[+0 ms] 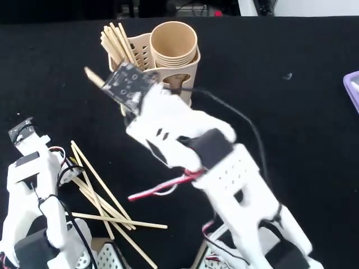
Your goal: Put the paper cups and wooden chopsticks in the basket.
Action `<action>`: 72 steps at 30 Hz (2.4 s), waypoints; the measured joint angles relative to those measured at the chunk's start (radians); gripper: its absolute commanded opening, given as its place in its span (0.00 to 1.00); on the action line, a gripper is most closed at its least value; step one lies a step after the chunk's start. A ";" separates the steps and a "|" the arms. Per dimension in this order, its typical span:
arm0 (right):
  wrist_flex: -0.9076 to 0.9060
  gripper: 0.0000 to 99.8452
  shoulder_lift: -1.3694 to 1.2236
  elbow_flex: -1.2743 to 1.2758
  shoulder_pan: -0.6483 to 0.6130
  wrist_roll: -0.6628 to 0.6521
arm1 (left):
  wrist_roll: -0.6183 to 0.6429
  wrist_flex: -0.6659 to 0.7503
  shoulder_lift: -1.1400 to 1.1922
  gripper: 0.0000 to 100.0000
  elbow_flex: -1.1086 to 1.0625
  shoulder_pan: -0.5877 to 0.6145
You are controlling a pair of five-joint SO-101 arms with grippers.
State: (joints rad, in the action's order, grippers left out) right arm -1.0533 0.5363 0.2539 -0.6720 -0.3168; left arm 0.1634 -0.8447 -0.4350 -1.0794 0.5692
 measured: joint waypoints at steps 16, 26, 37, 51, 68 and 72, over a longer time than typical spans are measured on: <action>0.887 0.01 -0.180 -0.051 0.038 0.037 | 0.000 0.000 0.000 0.20 0.000 0.000; 0.984 0.01 -0.473 -0.166 0.201 0.244 | 0.000 0.000 0.000 0.20 0.000 0.000; 0.821 0.15 -0.493 -0.219 0.203 0.252 | 0.000 0.000 0.000 0.20 0.000 0.000; 0.078 0.14 -0.285 -0.496 0.110 0.253 | 0.000 0.000 0.000 0.20 0.000 0.000; 0.098 0.28 0.163 0.534 -0.190 0.141 | 0.000 0.000 0.003 0.20 0.038 0.083; 0.127 0.33 0.160 0.681 -0.256 0.195 | 0.000 0.000 0.003 0.20 0.084 0.160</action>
State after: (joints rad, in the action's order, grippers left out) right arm -0.9260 0.6958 0.9352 -0.9283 -0.1220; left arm 0.1634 -0.8447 -0.4319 -0.9950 0.7288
